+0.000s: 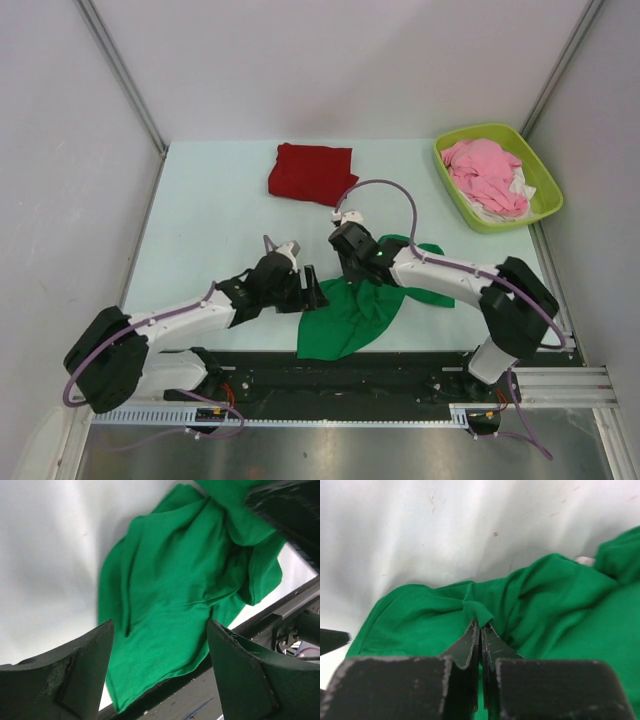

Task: Fold and stack the t-shirts
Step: Flatten the tshirt out

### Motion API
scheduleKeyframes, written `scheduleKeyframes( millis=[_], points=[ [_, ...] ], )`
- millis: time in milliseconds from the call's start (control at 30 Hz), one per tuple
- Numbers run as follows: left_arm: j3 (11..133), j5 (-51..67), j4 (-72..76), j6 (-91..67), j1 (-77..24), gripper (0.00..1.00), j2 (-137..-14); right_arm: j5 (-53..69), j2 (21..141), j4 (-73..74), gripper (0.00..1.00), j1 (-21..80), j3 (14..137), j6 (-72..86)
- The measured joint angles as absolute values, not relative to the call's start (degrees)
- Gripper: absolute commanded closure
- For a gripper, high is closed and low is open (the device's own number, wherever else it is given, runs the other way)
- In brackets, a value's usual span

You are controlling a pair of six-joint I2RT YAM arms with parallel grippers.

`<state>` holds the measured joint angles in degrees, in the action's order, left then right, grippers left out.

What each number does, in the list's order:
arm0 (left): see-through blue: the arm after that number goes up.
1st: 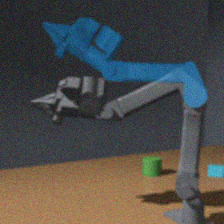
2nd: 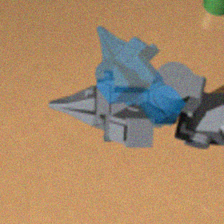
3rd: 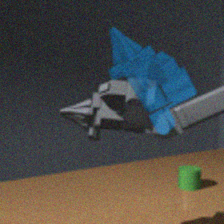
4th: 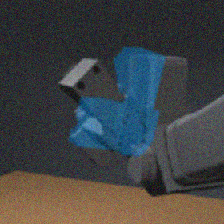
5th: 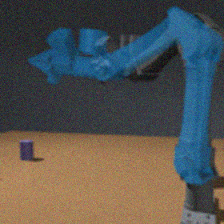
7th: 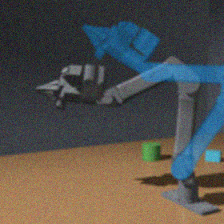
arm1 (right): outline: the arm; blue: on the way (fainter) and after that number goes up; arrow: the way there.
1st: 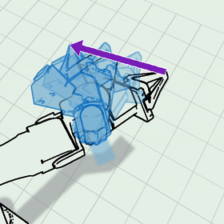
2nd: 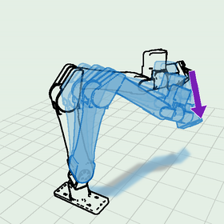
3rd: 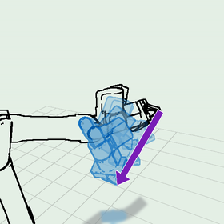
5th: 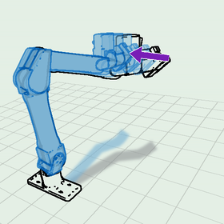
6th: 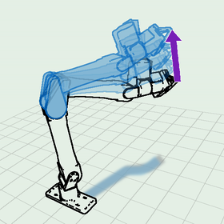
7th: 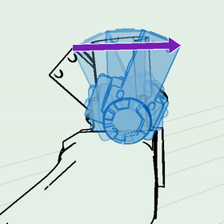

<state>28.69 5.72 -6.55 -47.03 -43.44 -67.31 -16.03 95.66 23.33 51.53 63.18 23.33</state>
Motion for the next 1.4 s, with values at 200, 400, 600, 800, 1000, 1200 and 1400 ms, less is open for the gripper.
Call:
scheduleKeyframes(
  millis=[200, 400, 600, 800, 1000, 1200, 1400],
  points=[
    [33.0, 5.7, -4.6, -47.1, -46.7, 0.39, -73.8, -20.4, 82.7, 25.7, 1.00, 51.4, 62.8, 23.3],
    [33.3, 5.7, -3.9, -47.5, -48.2, 0.58, -77.8, -22.5, 74.7, 27.5, 1.00, 50.8, 62.8, 23.4],
    [33.7, 5.7, -3.7, -47.6, -49.1, 0.53, -79.1, -23.4, 74.1, 30.2, 1.00, 50.7, 62.4, 23.5],
    [34.7, 4.3, -5.3, -47.0, -49.4, 0.24, -78.7, -23.6, 72.2, 31.0, 1.00, 50.4, 61.5, 23.7],
    [36.4, 2.0, -8.1, -45.5, -49.4, 0.28, -78.5, -23.5, 72.1, 31.1, 1.00, 50.4, 60.4, 24.0],
    [36.5, 1.7, -8.0, -44.8, -49.4, 0.76, -82.3, -23.5, 72.1, 31.1, 1.00, 50.4, 60.2, 24.0],
    [36.6, 1.9, -7.7, -44.5, -49.4, 1.00, -83.2, -23.6, 72.1, 31.2, 1.00, 50.4, 59.8, 24.4]
  ],
)
